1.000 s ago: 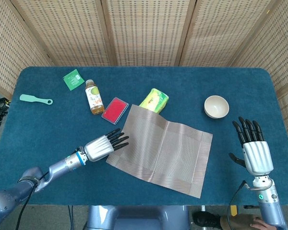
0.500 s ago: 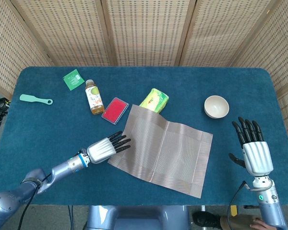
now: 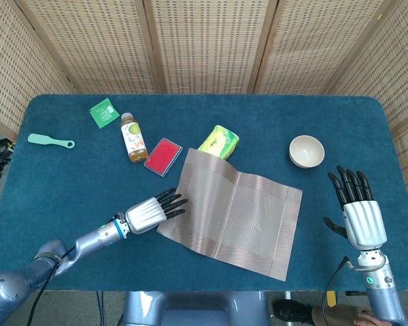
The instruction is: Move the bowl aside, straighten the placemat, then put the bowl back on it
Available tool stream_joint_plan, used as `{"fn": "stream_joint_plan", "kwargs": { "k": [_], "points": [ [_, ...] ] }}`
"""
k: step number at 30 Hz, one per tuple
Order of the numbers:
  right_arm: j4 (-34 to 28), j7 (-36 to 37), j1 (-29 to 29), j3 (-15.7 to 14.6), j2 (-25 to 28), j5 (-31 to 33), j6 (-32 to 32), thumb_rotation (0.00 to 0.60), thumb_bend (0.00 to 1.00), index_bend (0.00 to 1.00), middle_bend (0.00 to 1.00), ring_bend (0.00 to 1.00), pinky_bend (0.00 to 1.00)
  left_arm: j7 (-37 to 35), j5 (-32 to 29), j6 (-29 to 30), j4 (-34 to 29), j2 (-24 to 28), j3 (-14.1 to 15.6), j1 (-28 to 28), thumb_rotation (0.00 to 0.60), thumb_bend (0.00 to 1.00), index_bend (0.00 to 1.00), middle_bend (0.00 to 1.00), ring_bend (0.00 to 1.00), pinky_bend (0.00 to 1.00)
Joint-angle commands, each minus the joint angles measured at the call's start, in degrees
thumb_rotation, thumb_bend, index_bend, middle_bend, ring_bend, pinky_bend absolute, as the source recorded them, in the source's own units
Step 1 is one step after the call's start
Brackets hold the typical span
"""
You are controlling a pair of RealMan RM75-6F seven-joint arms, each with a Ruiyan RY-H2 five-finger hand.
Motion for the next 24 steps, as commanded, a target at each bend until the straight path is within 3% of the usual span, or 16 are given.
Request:
{"fn": "stream_joint_plan", "kwargs": {
  "k": [1,24],
  "points": [
    [-0.1,0.1,0.0,0.0,0.0,-0.1,0.0,0.6,0.0,0.09,0.0,0.0,0.0,0.0,0.0,0.1,0.1,-0.1,0.0,-0.1,0.6,0.41,0.15,0.0,0.0,0.0],
    [-1.0,0.7,-0.5,0.4,0.8,-1.1,0.3,0.6,0.0,0.11,0.0,0.0,0.0,1.1,-0.4,-0.2,-2.5,-0.2,0.5,-0.6,0.6,0.48,0.27,0.0,0.0,0.0]
  ]
}}
